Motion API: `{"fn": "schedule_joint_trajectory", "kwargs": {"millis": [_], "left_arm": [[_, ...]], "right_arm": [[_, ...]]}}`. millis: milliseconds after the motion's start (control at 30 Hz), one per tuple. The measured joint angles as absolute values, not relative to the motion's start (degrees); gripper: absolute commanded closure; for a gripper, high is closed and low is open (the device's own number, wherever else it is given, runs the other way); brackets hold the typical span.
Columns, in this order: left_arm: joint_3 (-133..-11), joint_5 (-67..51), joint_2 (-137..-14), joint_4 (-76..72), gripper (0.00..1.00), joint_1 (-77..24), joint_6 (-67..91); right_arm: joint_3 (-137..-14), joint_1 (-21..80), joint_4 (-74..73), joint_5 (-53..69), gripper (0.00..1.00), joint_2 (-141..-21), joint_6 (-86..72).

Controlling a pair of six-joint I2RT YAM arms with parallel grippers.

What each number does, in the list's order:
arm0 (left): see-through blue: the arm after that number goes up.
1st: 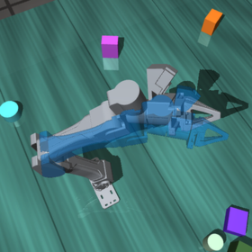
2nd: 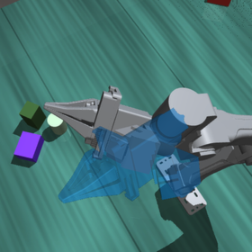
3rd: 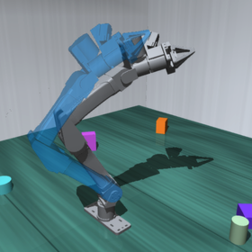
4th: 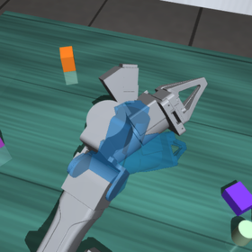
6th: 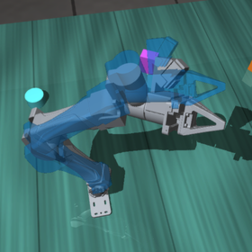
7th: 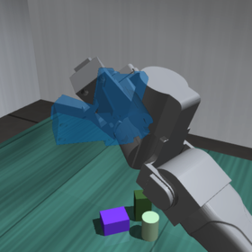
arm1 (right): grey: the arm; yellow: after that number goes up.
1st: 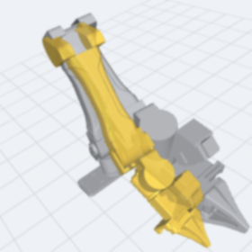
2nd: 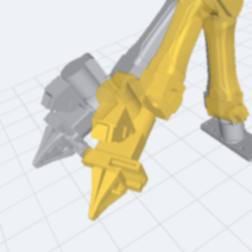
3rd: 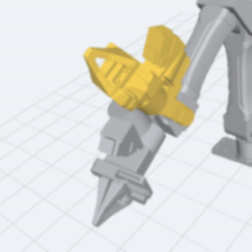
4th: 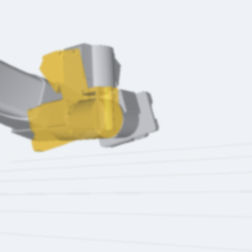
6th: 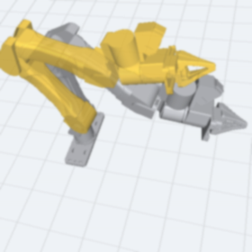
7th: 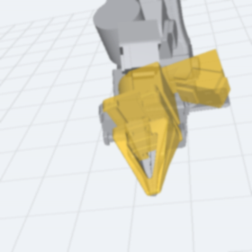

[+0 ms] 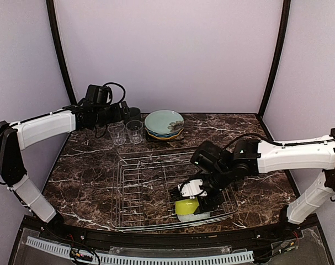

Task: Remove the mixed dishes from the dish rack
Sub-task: Grab the bowl from the dish rack.

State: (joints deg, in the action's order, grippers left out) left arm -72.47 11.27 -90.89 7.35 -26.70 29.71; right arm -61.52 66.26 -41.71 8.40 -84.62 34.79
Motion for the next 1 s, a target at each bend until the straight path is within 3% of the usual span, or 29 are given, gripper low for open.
{"fn": "schedule_joint_trajectory", "kwargs": {"millis": [200, 333, 600, 1000], "left_arm": [[-72.47, 10.92, -90.89, 7.35, 0.01, -26.70, 30.28], [-72.47, 10.87, -90.89, 7.35, 0.01, -26.65, 30.41], [-72.47, 10.41, -90.89, 7.35, 0.01, -26.46, 30.52], [-71.83, 10.31, -90.89, 7.33, 0.01, -26.13, 30.72]], "right_arm": [[-62.78, 66.39, -40.95, 9.30, 0.20, -86.19, 34.57], [-62.94, 66.39, -40.16, 9.28, 0.22, -86.67, 34.35], [-63.20, 66.65, -39.72, 9.26, 0.44, -86.87, 33.95], [-63.90, 66.70, -39.88, 8.01, 0.54, -87.02, 33.54]]}}
